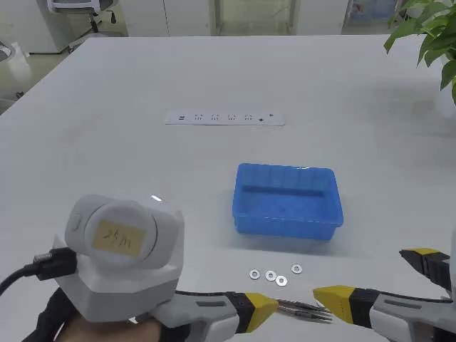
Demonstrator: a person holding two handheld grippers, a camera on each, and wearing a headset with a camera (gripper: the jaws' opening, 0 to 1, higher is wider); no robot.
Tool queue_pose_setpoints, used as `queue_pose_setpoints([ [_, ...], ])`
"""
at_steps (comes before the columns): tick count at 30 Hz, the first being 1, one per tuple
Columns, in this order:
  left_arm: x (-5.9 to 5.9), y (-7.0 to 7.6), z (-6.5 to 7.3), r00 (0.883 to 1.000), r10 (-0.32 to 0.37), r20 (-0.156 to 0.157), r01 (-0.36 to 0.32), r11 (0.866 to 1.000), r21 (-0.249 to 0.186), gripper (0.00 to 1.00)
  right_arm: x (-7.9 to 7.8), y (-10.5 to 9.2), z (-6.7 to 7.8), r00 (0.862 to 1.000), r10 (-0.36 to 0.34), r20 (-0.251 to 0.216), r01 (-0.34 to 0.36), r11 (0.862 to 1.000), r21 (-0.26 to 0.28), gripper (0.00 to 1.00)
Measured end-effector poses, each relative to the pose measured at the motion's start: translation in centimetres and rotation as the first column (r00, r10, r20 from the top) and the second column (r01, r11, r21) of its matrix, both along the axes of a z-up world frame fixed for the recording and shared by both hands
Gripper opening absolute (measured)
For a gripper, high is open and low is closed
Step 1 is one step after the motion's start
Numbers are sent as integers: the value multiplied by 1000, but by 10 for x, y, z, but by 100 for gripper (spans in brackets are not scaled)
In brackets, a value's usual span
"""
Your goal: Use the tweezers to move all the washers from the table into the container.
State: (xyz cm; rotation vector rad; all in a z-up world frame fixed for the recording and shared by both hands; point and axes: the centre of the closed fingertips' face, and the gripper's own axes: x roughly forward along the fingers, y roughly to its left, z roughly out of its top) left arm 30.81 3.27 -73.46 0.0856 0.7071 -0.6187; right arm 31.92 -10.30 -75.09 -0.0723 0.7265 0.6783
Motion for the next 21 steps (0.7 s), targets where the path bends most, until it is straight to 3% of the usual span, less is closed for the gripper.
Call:
queue_pose_setpoints([
  [21,-2,-4,-5,1000,-28,-12,28,1000,12,96,-2,0,-4,1000,2,-8,-2,1000,-8,84],
])
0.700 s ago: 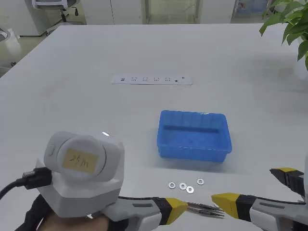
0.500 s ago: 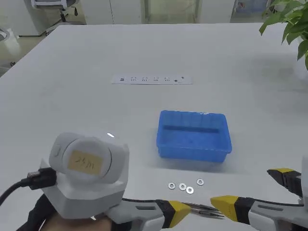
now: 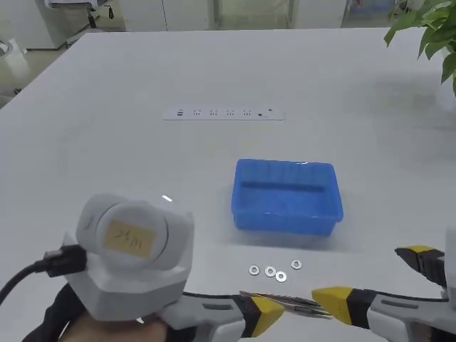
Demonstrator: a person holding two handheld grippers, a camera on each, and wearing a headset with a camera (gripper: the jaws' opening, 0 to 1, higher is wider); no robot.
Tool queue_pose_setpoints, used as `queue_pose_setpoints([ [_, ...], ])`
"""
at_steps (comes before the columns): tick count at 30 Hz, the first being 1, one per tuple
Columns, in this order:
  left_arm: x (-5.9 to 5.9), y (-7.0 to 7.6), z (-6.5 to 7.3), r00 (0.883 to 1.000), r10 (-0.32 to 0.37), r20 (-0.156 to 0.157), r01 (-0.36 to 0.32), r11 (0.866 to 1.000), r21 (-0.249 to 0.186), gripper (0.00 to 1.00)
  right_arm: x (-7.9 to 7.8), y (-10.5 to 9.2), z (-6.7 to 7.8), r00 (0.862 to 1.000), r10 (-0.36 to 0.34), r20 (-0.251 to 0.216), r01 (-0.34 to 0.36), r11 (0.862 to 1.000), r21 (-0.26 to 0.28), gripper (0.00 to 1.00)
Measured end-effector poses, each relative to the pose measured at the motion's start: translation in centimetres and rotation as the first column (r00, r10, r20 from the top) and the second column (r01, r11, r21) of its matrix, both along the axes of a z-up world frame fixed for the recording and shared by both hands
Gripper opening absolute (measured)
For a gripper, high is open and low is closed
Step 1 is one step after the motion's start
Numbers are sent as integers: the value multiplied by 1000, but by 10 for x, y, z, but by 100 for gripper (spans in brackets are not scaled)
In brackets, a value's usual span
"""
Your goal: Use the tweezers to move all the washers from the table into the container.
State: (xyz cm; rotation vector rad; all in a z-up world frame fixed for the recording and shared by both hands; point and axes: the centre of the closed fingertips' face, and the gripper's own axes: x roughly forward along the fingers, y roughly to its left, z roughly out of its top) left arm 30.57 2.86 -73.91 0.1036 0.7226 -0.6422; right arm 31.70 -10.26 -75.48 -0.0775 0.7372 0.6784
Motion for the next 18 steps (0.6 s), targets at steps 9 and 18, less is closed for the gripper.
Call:
queue_pose_setpoints([
  [9,1,-3,-1,1000,-10,3,10,1000,-6,94,1,-1,-2,1000,2,-2,-2,1000,5,84],
  [18,5,-1,-5,1000,-10,0,10,1000,5,93,2,-2,-3,1000,10,-5,-10,1000,4,83],
])
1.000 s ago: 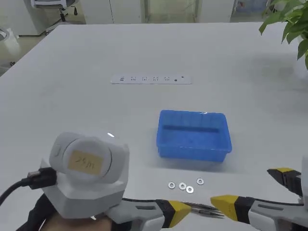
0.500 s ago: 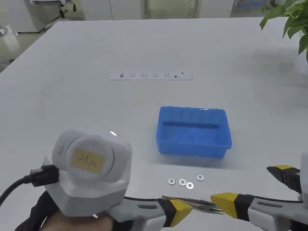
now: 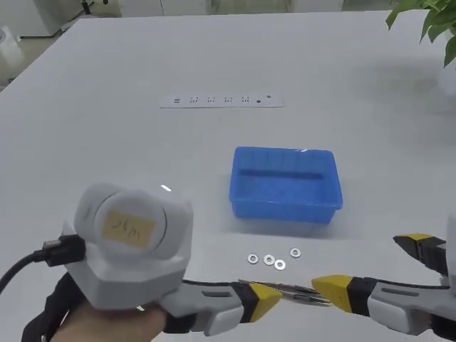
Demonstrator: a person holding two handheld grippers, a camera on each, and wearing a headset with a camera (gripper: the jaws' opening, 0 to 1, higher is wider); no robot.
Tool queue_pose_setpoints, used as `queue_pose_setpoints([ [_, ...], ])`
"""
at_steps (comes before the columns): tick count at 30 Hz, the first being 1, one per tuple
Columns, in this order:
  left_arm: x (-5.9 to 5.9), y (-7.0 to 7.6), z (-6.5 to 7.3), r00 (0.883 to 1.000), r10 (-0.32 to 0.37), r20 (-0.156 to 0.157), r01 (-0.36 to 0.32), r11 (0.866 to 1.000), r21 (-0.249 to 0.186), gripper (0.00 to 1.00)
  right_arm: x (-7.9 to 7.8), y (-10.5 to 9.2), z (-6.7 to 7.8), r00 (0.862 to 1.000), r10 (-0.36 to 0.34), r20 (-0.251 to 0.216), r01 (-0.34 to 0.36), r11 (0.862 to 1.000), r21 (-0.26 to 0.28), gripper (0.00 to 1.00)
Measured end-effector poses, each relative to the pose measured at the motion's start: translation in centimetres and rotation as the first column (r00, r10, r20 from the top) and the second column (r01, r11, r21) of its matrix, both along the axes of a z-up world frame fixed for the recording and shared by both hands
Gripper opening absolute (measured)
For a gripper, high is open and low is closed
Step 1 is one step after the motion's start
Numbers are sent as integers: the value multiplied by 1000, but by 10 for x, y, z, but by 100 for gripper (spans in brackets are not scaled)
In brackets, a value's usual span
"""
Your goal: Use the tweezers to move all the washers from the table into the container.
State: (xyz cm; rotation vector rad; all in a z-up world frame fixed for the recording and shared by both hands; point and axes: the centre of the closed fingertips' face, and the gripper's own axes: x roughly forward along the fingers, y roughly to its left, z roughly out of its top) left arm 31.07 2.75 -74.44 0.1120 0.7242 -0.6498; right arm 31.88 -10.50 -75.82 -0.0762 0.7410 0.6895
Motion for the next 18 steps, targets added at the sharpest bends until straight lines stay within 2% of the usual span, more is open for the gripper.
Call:
queue_pose_setpoints([
  [11,1,-2,-2,1000,-13,1,13,1000,4,92,3,-4,3,1000,0,12,0,1000,-11,82],
  [13,1,-2,-5,1000,-19,-3,19,1000,2,89,4,-5,3,1000,-1,13,1,1000,-10,82],
  [14,1,-3,-7,1000,-29,-4,29,1000,5,86,4,-5,3,1000,-2,14,2,1000,-11,81],
  [18,-1,-9,-17,996,-85,-7,85,996,18,63,4,-6,2,1000,-3,12,4,1000,-15,81],
])
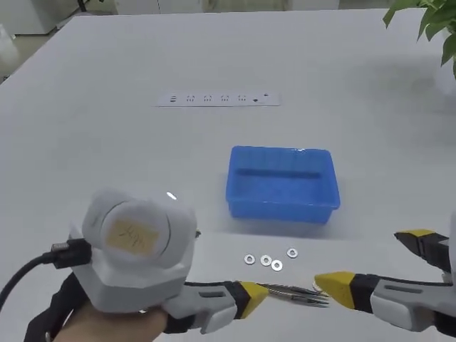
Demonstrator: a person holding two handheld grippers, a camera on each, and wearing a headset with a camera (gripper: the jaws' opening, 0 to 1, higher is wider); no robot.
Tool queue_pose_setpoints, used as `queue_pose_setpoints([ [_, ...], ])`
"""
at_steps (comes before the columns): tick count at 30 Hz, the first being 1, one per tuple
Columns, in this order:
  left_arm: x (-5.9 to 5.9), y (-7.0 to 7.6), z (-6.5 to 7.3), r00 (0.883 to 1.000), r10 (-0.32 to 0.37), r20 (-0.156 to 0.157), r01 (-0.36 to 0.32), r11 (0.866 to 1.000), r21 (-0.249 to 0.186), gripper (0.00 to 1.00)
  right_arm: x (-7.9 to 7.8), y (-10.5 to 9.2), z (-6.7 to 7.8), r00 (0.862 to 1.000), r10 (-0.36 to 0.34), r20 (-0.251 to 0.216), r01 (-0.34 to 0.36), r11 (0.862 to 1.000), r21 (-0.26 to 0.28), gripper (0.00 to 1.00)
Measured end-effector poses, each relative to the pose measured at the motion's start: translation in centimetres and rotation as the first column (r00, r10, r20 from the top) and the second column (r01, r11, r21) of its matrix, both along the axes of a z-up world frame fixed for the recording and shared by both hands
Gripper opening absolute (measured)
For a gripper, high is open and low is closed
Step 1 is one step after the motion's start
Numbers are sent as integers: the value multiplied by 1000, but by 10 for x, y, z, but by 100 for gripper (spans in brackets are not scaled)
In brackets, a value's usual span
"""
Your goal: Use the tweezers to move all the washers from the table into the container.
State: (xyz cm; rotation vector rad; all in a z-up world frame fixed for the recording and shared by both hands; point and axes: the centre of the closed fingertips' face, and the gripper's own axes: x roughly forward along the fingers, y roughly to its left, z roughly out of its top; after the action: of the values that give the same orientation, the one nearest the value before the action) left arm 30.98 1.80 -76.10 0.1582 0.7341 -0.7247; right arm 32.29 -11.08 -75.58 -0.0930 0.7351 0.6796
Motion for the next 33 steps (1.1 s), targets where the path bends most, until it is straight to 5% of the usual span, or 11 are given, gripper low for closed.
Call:
queue_pose_setpoints([
  [4,-2,-5,-14,997,-79,-19,80,995,55,50,-3,1,-5,1000,11,-11,-11,1000,-11,81],
  [13,3,-9,-35,984,-166,-57,171,981,92,26,-3,3,-11,1000,20,-23,-20,1000,-14,80],
  [17,-1,-6,-52,971,-211,-111,226,964,141,24,-4,4,-13,999,18,-30,-18,1000,-12,79],
  [31,-2,-12,-67,949,-297,-107,313,926,210,8,-9,6,-19,999,23,-47,-23,1000,-10,78],
  [32,4,-15,-65,947,-315,-60,320,923,214,7,-9,7,-19,999,24,-47,-25,1000,-10,78],
  [33,1,-12,-68,949,-303,-86,314,925,214,6,-9,7,-20,999,28,-47,-29,1000,-12,78],
])
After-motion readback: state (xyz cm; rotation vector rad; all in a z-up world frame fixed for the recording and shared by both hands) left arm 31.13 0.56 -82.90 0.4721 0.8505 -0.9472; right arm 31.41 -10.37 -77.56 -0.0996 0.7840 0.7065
